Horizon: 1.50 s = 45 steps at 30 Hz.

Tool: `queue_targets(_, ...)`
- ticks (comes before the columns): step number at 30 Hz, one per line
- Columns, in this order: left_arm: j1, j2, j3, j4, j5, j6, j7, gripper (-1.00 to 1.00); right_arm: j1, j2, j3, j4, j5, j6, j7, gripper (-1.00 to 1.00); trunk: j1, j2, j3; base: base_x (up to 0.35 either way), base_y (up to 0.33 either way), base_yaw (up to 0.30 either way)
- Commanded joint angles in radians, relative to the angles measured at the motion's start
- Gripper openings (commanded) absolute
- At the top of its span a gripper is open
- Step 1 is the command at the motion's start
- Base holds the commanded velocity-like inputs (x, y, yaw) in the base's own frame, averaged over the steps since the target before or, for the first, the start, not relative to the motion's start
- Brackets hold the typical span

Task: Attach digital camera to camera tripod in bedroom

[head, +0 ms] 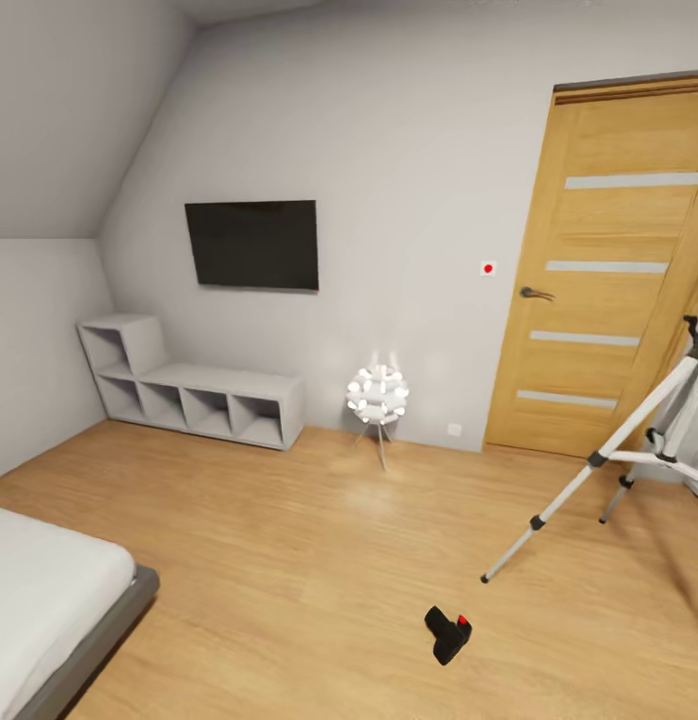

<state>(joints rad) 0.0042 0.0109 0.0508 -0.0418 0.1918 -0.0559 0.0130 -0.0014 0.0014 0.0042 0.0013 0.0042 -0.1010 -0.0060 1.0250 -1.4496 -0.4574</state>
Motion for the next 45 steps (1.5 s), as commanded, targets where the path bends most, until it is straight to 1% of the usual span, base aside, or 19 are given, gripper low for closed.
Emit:
queue_targets(1, 0.0, 0.0, 0.004, -0.001, 0.002, -0.001, 0.001, 1.0, 0.0, 0.0, 0.0, 0.0, 0.0, -0.003, -0.001, 1.0, 0.0, 0.0, -0.001, 0.041, 0.0, -0.246)
queue_targets(10, 0.0, 0.001, 0.004, -0.001, 0.004, 0.0, 0.001, 1.0, 0.0, 0.0, 0.0, 0.0, 0.0, -0.003, 0.0, 1.0, 0.0, 0.0, -0.001, 0.231, 0.0, -0.206)
queue_targets(19, 0.0, 0.001, 0.004, -0.001, 0.006, 0.001, 0.001, 1.0, 0.0, -0.004, 0.0, 0.0, 0.001, 0.0, 0.0, 1.0, 0.0, 0.0, -0.001, 0.32, 0.0, -0.011)
queue_targets(45, 0.0, 0.0, 0.004, -0.001, 0.005, 0.001, 0.0, 1.0, 0.0, -0.004, 0.001, 0.0, 0.001, -0.003, -0.001, 1.0, 0.0, 0.0, -0.001, 0.322, 0.014, 0.0)
